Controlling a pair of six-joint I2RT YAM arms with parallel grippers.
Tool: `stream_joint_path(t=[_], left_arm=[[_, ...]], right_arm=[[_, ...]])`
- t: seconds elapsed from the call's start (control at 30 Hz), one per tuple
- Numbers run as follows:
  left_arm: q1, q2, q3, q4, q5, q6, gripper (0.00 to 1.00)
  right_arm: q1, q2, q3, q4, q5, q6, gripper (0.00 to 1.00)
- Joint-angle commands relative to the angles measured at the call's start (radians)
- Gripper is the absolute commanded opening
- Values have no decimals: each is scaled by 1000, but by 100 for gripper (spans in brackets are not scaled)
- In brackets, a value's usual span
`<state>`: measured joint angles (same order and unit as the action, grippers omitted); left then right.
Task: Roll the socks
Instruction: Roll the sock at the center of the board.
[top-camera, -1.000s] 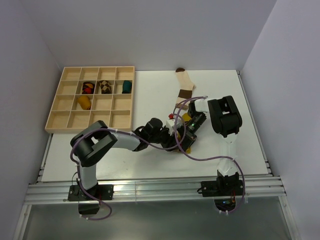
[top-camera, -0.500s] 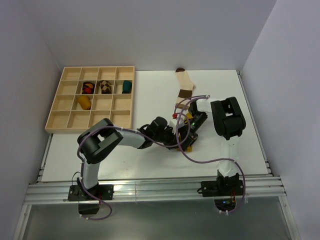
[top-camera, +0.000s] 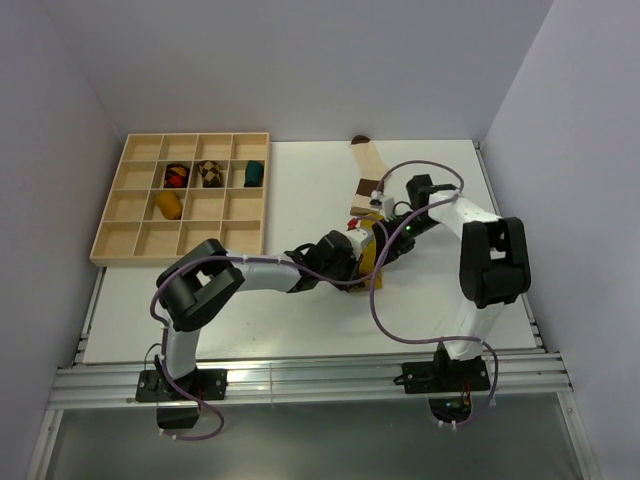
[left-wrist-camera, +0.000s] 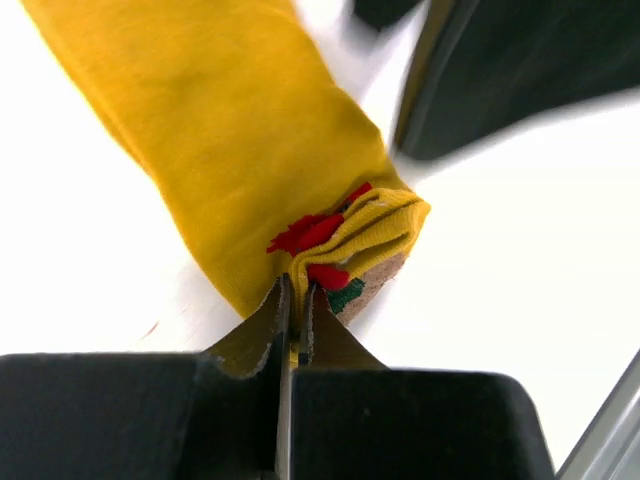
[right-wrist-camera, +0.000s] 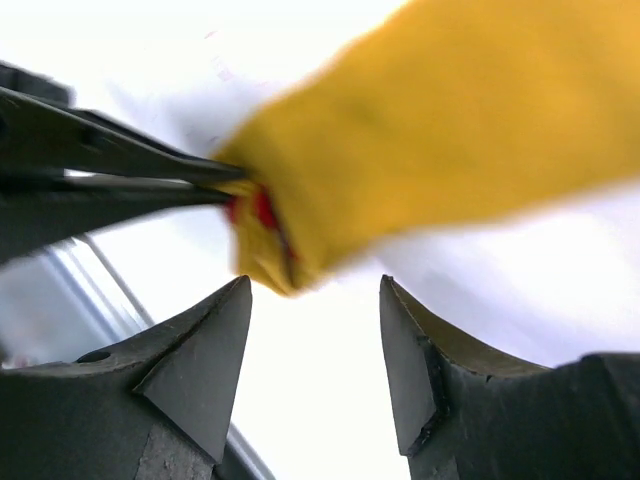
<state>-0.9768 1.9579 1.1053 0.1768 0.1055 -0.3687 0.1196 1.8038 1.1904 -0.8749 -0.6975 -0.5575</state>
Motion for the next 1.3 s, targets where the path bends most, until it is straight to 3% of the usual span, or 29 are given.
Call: stream_joint_path(t=[0.0, 0.17, 0.4, 0.5, 0.8, 1.27], left_arm=[[7, -25, -1, -272, -101, -12, 0], [12, -36, 83, -494, -141, -18, 0], [32, -45, 203, -758, -115, -56, 0], [30, -51, 228, -813, 35, -41, 0], [62, 79, 335, -907, 385, -13, 0], [158, 236, 404, -910, 531, -62, 1]], right_arm=[[-69, -69, -21, 97, 7, 47, 62], [-142, -170, -83, 171, 32, 18, 61], [-78, -369, -244, 309, 84, -77, 59], [-28, -447, -317, 335, 73, -131, 59], [97, -748, -546, 402, 18, -311, 61], [529, -765, -643, 460, 148, -338, 58]])
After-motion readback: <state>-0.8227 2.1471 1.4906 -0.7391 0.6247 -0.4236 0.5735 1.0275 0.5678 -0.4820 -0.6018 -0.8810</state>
